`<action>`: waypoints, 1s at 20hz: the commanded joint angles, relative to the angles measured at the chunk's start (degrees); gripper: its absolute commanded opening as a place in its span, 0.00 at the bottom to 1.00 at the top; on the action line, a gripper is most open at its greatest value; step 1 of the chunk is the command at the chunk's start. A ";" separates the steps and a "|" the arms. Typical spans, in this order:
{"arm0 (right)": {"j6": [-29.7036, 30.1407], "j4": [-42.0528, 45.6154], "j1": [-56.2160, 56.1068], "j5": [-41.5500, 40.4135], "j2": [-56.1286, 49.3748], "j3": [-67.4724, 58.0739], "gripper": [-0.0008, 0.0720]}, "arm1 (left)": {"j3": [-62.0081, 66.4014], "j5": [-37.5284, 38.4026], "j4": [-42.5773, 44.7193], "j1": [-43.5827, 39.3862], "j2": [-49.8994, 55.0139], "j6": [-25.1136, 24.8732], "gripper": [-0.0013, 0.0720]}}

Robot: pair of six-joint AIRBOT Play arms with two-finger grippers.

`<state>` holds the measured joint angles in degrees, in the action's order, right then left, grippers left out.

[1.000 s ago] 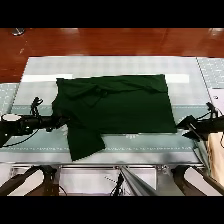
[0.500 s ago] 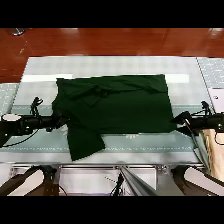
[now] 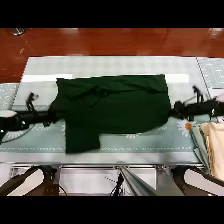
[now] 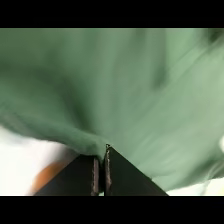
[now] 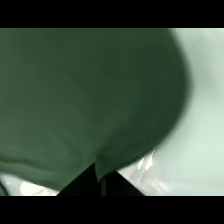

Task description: Fold the shirts.

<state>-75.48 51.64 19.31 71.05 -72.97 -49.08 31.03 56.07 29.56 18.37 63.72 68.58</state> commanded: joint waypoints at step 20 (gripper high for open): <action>-14.08 28.52 -5.14 14.71 40.33 -63.30 0.06 | 67.78 14.29 46.62 1.36 -40.30 16.98 0.07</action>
<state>-88.09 75.66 14.20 83.13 -37.63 -113.65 98.26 67.99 59.66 22.31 29.19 82.00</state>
